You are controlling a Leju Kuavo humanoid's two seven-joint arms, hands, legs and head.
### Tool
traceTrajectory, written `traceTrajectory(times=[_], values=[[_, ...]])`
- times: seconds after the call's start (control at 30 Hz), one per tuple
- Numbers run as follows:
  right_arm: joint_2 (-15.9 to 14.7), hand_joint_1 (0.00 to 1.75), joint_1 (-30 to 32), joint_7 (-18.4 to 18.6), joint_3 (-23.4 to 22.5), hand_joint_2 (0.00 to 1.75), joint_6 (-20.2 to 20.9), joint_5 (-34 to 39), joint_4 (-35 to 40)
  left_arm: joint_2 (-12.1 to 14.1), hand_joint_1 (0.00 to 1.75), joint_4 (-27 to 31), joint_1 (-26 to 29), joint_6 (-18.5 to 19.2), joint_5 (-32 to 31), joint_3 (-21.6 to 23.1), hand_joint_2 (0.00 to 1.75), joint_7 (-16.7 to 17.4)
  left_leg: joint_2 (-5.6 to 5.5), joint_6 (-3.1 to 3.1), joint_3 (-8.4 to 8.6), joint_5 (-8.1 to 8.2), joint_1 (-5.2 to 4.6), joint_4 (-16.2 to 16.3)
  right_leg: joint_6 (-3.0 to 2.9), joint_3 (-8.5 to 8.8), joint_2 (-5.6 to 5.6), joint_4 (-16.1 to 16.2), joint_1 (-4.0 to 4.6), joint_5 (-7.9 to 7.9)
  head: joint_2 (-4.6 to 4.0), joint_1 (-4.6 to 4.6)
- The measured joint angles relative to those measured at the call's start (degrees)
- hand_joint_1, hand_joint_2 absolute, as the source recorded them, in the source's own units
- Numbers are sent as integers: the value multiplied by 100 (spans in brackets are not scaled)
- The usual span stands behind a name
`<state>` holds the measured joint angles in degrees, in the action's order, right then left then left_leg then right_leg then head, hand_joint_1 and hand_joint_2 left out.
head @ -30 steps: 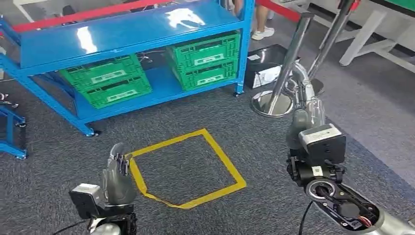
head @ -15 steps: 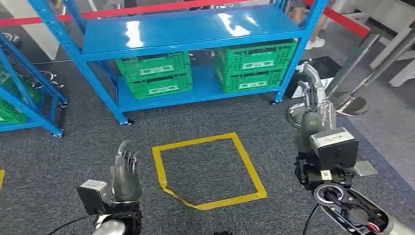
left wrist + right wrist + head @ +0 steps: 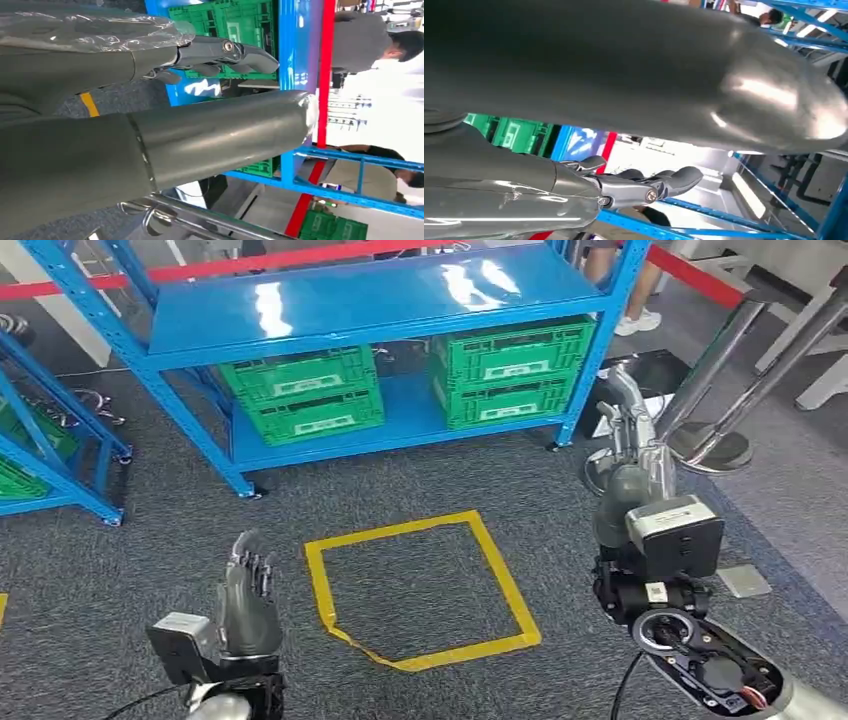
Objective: Take the parts from the cabinet and place them on the table.
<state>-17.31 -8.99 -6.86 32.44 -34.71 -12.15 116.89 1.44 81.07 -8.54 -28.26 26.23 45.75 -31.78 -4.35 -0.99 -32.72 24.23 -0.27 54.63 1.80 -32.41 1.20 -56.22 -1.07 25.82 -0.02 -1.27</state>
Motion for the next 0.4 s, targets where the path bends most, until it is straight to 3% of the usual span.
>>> traceTrajectory(times=[0.07, 0.4], values=[[0, 0, 1, 0, 0, 0, -2, 0, 0, 0, 0, 0, 1, 0, 2, 0, 0, 2, 0, 27, 2, -1, 2, -5, -3, 0, 0, 0, 0, 0, 0, 7], [0, 0, 35, 7, -7, 0, -35, 37, -66, 2, 0, -37, 10, 0, 22, 0, 0, 31, 0, 34, 2, -1, 0, -5, -4, 4, 0, 3, -3, 0, 0, 11]])
